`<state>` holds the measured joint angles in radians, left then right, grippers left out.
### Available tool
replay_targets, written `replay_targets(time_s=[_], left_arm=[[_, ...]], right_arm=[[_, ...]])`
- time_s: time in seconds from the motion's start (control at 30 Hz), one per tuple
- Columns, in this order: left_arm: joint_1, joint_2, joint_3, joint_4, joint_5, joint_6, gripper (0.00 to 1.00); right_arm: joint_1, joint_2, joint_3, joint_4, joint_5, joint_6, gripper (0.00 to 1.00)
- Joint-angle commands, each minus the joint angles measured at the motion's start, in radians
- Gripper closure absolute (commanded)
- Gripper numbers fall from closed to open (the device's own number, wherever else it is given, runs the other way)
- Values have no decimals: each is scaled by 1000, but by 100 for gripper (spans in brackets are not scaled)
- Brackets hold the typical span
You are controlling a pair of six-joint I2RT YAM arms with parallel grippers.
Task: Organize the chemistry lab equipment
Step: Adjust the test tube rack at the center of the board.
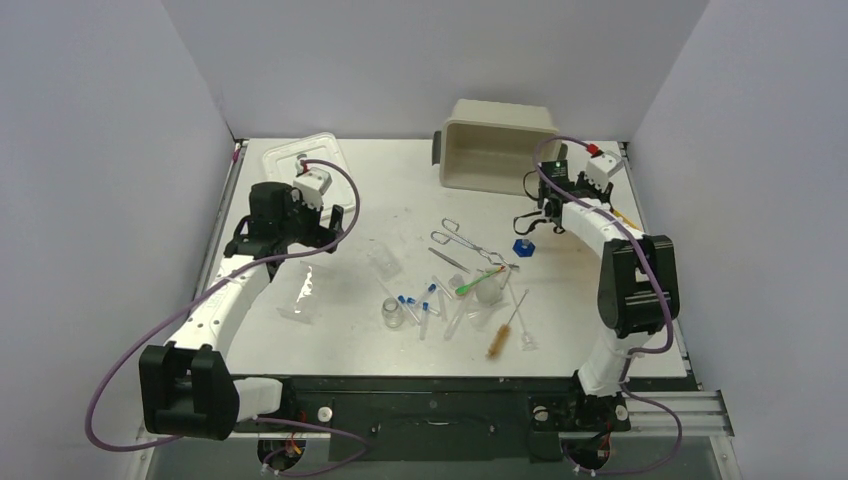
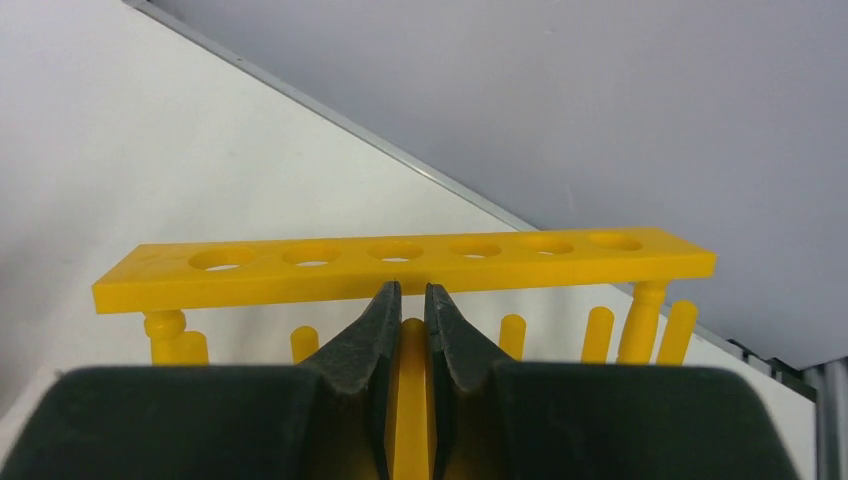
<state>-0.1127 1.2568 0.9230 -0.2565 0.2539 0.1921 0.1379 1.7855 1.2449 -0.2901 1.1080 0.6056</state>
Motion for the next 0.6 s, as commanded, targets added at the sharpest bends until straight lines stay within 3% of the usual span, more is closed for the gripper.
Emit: replay_targets(time_s=[0.0, 0.17, 0.3, 0.37, 0.57], left_arm=[[-2, -31, 29, -11, -7, 25, 3], [-2, -25, 52, -38, -17, 36, 3], [-1, -31, 56, -52, -29, 54, 3], [0, -35, 58, -56, -37, 61, 3], [0, -34, 65, -62, -41, 63, 4]], right_arm=[[-8, 27, 35, 117, 207, -102, 100], [-10, 86, 21, 293, 358, -266, 100], [-11, 140, 70, 200, 392, -198, 100], [-9, 171, 116, 78, 415, -101, 100], [18, 247, 285, -482, 594, 424, 100]])
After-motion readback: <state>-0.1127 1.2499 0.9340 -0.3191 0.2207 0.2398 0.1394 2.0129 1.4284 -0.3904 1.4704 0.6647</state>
